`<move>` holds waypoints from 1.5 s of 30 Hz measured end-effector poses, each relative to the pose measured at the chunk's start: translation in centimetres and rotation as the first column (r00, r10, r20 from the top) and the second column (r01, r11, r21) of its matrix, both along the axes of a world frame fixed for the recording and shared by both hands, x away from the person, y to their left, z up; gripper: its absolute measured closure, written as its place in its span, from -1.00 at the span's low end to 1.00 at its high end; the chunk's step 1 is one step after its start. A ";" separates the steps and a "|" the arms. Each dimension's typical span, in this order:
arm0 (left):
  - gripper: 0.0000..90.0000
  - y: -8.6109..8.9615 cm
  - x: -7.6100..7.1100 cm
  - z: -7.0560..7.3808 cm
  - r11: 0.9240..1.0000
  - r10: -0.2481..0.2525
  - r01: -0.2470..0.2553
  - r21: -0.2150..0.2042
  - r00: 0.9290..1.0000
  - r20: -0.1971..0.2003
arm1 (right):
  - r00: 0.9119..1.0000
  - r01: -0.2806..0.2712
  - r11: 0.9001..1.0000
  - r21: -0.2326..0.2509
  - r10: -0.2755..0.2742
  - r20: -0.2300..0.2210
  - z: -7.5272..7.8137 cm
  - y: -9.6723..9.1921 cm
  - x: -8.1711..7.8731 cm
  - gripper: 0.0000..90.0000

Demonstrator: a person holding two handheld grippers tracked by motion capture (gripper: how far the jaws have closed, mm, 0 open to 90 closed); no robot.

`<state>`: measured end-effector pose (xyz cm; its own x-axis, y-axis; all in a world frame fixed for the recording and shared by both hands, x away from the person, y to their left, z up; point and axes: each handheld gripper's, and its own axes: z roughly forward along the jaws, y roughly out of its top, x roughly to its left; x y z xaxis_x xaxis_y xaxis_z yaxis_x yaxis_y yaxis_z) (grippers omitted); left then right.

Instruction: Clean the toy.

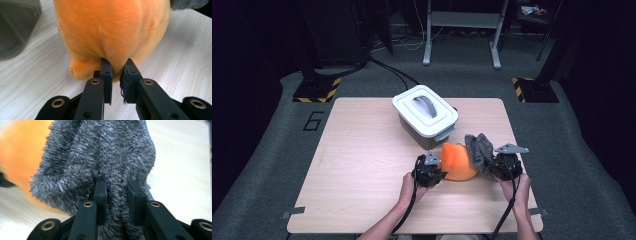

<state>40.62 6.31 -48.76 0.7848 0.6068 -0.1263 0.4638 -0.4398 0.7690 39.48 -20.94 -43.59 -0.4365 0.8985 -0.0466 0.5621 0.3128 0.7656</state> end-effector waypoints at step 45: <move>0.80 0.3 0.3 -0.7 1.000 0.001 -0.001 0.004 1.000 -0.027 | 0.991 0.035 0.999 -0.042 -0.040 -0.128 -3.4 0.6 1.6 0.60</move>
